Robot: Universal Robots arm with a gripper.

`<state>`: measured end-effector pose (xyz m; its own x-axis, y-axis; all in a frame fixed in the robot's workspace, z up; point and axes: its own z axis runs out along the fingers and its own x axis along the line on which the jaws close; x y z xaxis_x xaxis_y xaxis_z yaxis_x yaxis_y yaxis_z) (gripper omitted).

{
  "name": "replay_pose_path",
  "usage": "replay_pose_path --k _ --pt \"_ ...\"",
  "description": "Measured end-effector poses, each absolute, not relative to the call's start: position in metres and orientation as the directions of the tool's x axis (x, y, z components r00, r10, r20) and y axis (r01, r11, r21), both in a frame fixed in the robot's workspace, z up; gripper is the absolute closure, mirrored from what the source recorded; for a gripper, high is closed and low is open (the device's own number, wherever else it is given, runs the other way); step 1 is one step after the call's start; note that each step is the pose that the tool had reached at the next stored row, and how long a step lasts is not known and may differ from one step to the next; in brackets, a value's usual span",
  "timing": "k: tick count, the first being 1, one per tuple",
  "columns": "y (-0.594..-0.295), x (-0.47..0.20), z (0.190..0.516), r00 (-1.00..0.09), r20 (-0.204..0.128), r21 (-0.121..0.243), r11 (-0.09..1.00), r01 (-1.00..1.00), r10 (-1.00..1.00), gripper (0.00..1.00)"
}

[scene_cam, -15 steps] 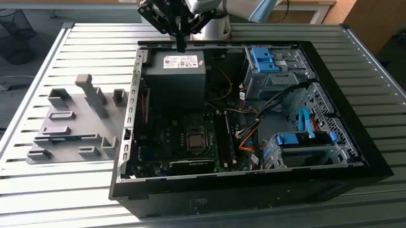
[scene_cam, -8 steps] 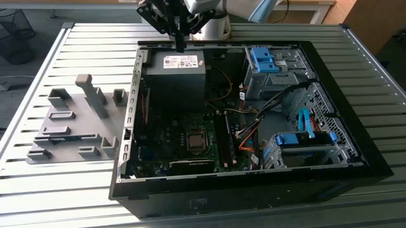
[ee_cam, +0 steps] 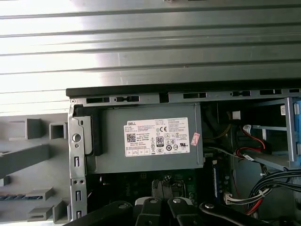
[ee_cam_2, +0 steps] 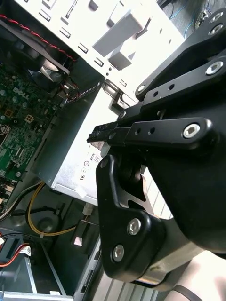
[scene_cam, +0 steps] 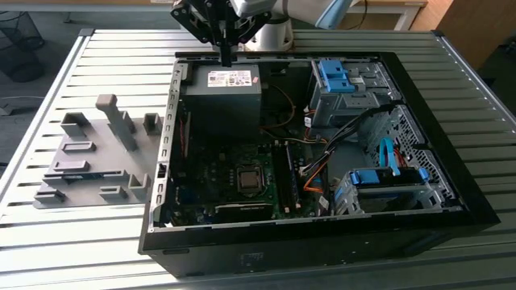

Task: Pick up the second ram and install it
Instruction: 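Reach for the second ram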

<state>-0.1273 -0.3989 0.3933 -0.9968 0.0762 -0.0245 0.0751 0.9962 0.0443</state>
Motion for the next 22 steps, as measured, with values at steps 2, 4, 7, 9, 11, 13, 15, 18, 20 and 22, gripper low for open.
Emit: replay_pose_path --k 2,4,7,9,11,13,15,18,20,22 --pt "-0.3989 -0.1280 0.3933 -0.997 -0.024 0.044 0.996 0.075 0.076 0.89" --pt "-0.3989 -0.1287 0.3933 -0.997 -0.024 0.044 0.996 0.075 0.076 0.89" --pt "-0.3989 -0.1298 0.3933 -0.997 -0.024 0.044 0.996 0.075 0.076 0.89" --pt "-0.3989 -0.1305 0.3933 -0.997 -0.024 0.044 0.996 0.075 0.076 0.89" --pt "-0.3989 -0.1312 0.3933 -0.997 -0.024 0.044 0.996 0.075 0.076 0.89" --pt "-0.3989 -0.1319 0.3933 -0.997 -0.024 0.044 0.996 0.075 0.076 0.89" --pt "-0.3989 -0.1327 0.3933 -0.997 -0.024 0.044 0.996 0.075 0.076 0.89" --pt "-0.3989 -0.1339 0.3933 -0.997 -0.024 0.044 0.996 0.075 0.076 0.89" --pt "-0.3989 -0.1348 0.3933 -0.997 -0.024 0.044 0.996 0.075 0.076 0.89" --pt "-0.3989 -0.1356 0.3933 -0.997 -0.024 0.044 0.996 0.075 0.076 0.89"
